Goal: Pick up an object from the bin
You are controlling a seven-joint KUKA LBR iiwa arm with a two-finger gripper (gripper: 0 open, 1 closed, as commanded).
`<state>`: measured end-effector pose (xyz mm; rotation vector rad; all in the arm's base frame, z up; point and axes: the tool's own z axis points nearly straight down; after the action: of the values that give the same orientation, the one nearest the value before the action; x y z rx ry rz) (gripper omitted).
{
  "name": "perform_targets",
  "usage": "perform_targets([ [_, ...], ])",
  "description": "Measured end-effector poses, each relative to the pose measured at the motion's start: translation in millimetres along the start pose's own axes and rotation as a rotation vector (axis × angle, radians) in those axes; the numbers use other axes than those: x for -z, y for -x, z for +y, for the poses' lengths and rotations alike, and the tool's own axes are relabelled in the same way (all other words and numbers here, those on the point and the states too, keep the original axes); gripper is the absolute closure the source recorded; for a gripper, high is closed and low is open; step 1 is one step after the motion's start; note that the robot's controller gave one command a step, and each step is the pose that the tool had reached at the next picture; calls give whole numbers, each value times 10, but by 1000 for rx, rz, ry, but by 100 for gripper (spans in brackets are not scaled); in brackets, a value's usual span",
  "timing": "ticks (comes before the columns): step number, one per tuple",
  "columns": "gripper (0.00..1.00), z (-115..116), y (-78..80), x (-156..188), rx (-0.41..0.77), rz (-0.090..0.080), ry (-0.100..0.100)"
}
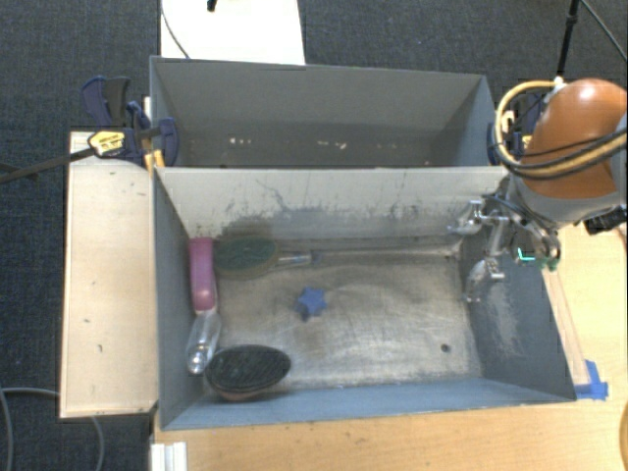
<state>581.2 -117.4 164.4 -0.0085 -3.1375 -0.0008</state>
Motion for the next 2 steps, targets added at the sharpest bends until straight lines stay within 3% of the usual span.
perform_targets([
  [2, 0, 4, 19, 44, 4, -8, -1],
])
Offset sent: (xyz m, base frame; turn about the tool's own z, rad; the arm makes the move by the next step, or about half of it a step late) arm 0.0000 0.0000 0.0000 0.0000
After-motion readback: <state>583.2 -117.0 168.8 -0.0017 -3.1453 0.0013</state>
